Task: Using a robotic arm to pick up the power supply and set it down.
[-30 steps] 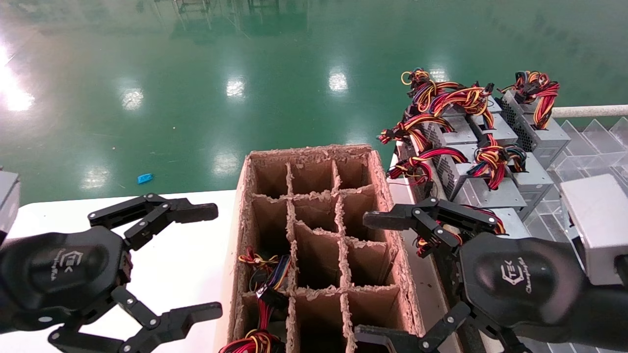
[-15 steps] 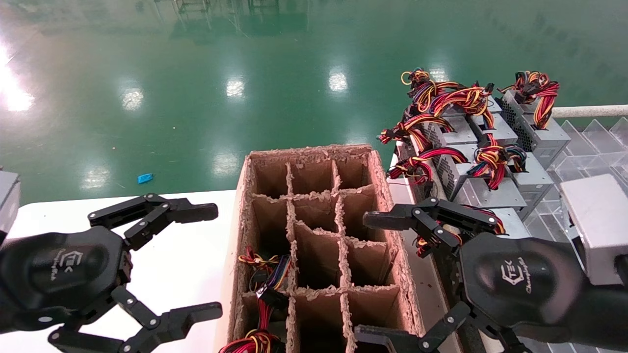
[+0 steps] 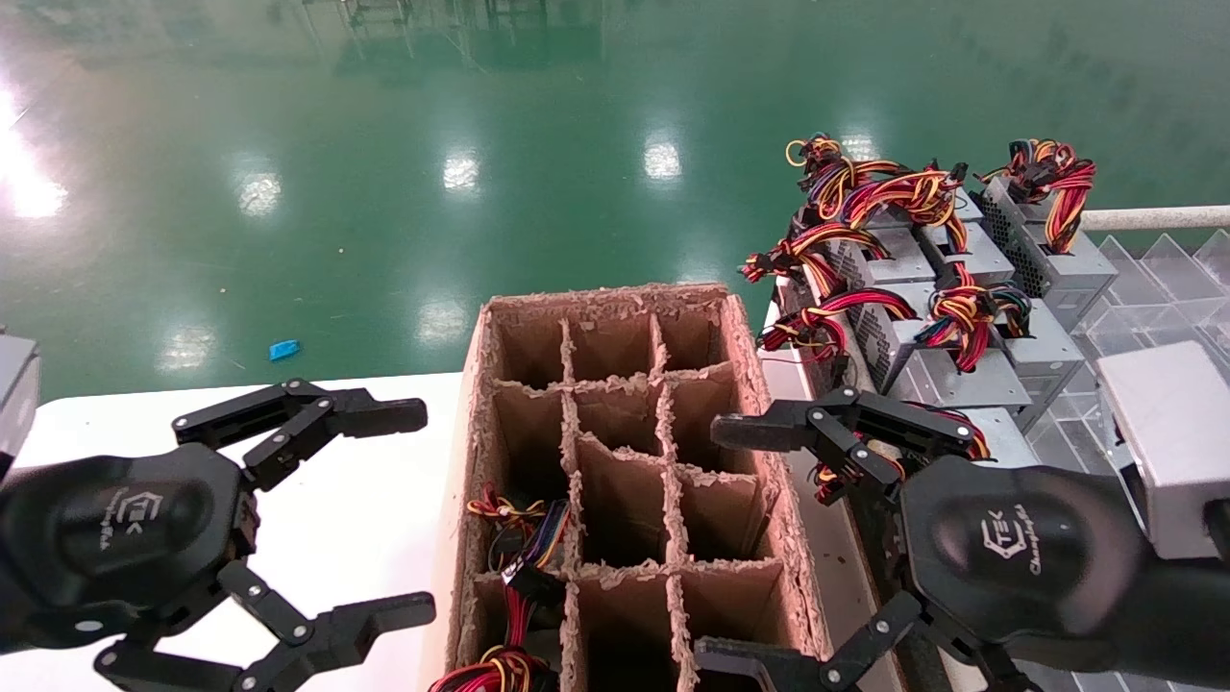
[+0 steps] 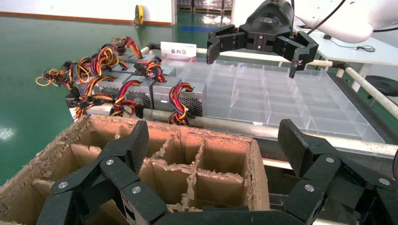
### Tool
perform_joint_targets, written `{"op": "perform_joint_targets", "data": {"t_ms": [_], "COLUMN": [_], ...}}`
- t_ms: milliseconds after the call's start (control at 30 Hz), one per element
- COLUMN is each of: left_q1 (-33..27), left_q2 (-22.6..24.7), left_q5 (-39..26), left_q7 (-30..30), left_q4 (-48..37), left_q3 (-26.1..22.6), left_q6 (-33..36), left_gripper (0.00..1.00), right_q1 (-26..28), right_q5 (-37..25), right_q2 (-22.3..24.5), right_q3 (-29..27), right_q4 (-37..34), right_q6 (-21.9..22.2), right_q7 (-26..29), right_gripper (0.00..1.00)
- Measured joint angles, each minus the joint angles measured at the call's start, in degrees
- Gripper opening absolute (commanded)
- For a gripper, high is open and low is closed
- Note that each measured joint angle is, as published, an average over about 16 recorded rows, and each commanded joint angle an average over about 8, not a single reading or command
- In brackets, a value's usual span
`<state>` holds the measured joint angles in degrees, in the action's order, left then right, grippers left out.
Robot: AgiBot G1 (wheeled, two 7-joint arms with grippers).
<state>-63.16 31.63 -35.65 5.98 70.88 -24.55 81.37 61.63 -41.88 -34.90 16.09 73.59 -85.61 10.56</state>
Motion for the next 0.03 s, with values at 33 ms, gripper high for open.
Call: {"op": "perform_joint_targets", "data": {"t_ms": [33], "left_q1": [0.0], "left_q2": [0.0], "left_q5": [0.0], "left_q7": [0.0], "left_q4": [0.0], "left_q3": [0.0], "left_q6": [0.0], "left_gripper": [1.0], "right_q1": [0.0], "right_q5": [0.0], "right_q2": [0.0], "right_q3": [0.0], "right_q4": [0.0], "right_q6": [0.0], "right_q7": [0.0], "right_gripper": [1.0]}}
